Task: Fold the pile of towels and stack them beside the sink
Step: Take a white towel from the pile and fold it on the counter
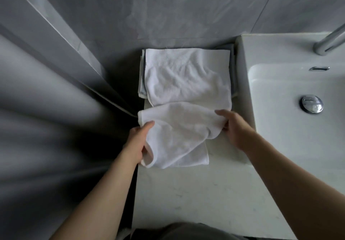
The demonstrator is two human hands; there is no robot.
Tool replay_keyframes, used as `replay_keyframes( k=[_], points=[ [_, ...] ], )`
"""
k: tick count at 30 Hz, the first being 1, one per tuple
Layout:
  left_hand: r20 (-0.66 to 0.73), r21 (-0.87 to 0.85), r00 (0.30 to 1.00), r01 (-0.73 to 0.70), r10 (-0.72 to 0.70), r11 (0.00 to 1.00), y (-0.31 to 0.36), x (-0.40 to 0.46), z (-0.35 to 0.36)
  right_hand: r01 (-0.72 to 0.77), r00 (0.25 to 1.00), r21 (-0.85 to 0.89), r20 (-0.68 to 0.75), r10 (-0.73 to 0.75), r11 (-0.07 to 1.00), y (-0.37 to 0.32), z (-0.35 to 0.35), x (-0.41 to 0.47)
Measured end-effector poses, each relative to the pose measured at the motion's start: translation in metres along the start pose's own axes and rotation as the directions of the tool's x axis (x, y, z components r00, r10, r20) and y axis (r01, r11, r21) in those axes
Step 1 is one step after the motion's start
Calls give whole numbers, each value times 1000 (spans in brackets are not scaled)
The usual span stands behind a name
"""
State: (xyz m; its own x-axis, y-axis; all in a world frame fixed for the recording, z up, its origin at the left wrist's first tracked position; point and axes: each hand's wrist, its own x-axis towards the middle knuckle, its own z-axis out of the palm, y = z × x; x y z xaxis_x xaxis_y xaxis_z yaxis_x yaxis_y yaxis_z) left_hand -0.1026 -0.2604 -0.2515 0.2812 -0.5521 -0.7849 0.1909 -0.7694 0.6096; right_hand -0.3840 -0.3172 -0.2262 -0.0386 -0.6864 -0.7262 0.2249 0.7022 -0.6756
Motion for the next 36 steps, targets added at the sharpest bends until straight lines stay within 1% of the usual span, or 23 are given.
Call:
replay_keyframes(
  k=[2,4,6,8,9,10,11,14,16,18,20,23,25,26,28,30,32,33,34,36],
  points=[
    [-63,136,998,35,-27,990,-22,-10,-3,-15,999,-115,-31,11,993,28,-3,-4],
    [-32,253,999,28,-21,967,-39,-16,-6,-54,995,-192,-95,37,980,52,-5,-10],
    [40,372,999,-1,-15,928,-48,-19,-8,-116,985,-179,-145,90,977,70,-7,-12],
    [77,430,997,-27,-7,902,-50,-20,-9,-192,973,-155,-161,167,969,78,-5,-13],
    [85,409,996,-33,-3,912,-50,-20,-8,-209,970,-169,-160,183,963,81,-5,-14],
    [89,367,996,-28,-6,930,-50,-21,-8,-193,975,-180,-148,167,965,83,-5,-14],
    [89,323,996,-9,-21,946,-49,-22,-9,-143,984,-172,-127,122,975,83,-6,-15],
    [66,223,988,120,-138,968,-47,-24,-20,40,996,-69,-74,-45,997,81,-8,-23],
    [119,136,969,202,-218,970,-50,-27,-26,80,996,-40,-37,-82,996,77,-10,-28],
    [208,34,943,259,-260,965,-56,-31,-30,46,998,-99,39,-43,994,75,-13,-32],
    [290,-40,922,280,-257,959,-62,-35,-32,-22,993,-222,110,48,975,77,-18,-38],
    [340,-92,905,301,-254,949,-69,-42,-35,-121,970,-453,135,202,883,85,-30,-49],
    [328,-88,909,302,-259,949,-75,-46,-38,-153,956,-550,128,264,821,92,-41,-58],
    [327,-71,909,298,-260,952,-78,-49,-41,-161,954,-556,125,273,815,96,-47,-62],
    [356,4,897,280,-263,960,-82,-58,-45,-149,958,-518,137,254,842,101,-57,-69],
    [364,73,896,244,-254,967,-87,-70,-49,-131,954,-517,166,249,846,105,-64,-79],
    [318,65,918,227,-236,972,-95,-79,-51,-142,940,-589,171,295,795,111,-68,-89],
    [284,72,930,222,-233,972,-99,-84,-51,-149,939,-634,149,310,759,115,-70,-93],
    [252,106,939,215,-236,971,-103,-88,-50,-156,944,-662,120,309,733,120,-72,-96],
    [198,219,948,206,-250,954,-112,-97,-47,-181,956,-641,64,287,746,129,-76,-103]
  ],
)
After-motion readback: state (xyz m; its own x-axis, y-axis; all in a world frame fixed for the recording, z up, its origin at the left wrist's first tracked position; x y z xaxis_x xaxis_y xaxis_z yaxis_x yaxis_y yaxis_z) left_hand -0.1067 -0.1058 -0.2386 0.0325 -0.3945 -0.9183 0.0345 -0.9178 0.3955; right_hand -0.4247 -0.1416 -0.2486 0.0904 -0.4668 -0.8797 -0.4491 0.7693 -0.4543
